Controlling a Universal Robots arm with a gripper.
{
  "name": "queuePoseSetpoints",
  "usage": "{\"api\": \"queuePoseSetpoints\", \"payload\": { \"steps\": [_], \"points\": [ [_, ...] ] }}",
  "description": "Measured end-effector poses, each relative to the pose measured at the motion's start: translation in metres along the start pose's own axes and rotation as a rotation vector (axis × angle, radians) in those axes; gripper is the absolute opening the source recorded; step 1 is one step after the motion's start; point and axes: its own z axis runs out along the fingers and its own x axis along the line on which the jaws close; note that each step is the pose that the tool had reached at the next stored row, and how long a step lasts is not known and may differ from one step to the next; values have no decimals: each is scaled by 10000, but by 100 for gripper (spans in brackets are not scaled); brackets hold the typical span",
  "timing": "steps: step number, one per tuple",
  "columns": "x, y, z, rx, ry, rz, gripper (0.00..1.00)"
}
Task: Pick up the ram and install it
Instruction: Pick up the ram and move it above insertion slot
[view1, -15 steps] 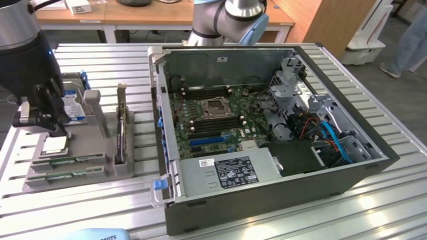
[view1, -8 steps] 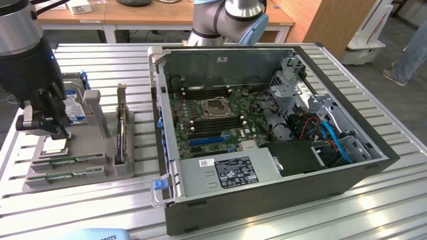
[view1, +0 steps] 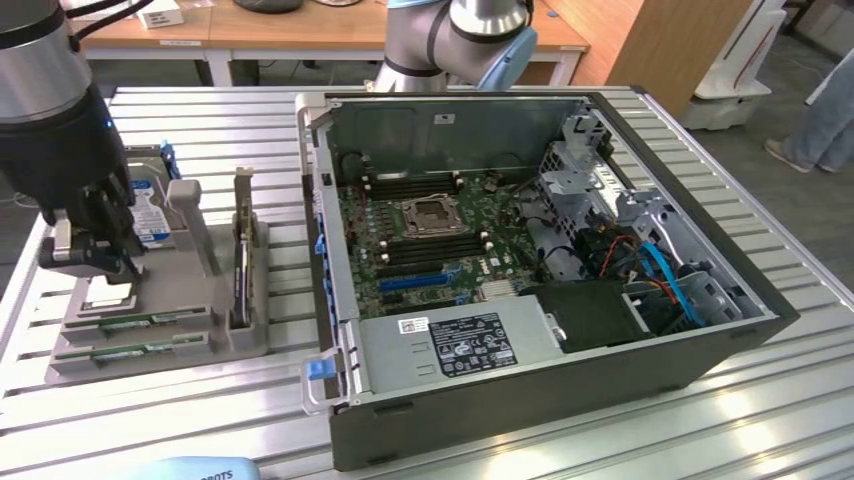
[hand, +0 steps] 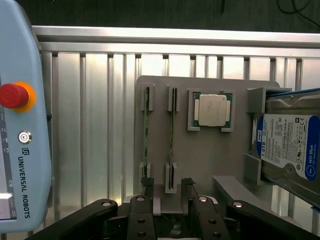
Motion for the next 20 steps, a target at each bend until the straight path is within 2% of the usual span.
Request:
{"api": "queuePoseSetpoints", "payload": {
  "steps": [17, 20],
  "points": [
    [3, -2, 203, -3, 2, -219, 35],
    [3, -2, 215, -5, 4, -237, 35]
  ]
}}
